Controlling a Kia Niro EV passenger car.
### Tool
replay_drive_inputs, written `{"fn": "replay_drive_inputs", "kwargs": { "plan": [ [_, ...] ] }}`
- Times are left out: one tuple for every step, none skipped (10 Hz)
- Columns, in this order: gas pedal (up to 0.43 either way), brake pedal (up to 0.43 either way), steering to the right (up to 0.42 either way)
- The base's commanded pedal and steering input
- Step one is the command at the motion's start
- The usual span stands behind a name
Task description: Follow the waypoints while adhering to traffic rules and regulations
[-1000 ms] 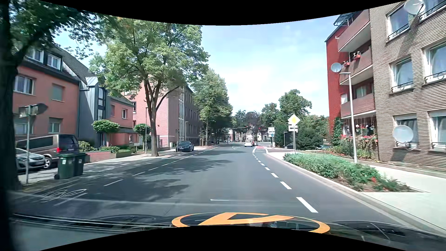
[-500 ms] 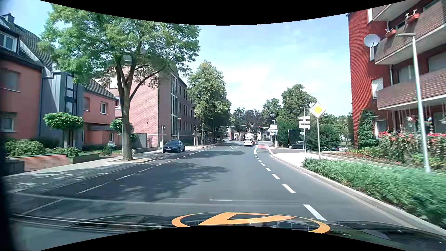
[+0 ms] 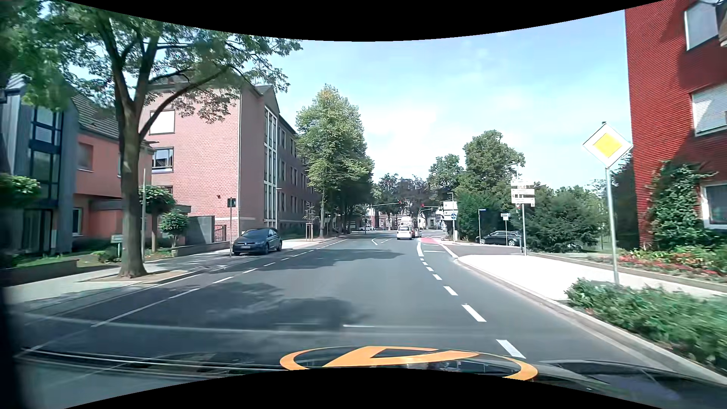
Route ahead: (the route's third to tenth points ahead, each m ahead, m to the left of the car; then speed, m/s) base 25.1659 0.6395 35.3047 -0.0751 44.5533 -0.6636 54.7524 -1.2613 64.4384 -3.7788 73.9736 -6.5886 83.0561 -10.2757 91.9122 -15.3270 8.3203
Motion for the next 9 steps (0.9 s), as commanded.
{"fn": "replay_drive_inputs", "kwargs": {
  "plan": [
    [0.0,0.049,0.008],
    [0.0,0.012,0.008],
    [0.0,0.006,0.009],
    [0.0,0.0,0.009],
    [0.0,0.0,0.009],
    [0.0,0.0,0.009],
    [0.0,0.0,0.009],
    [0.0,0.0,0.009],
    [0.0,0.0,0.009]
  ]
}}
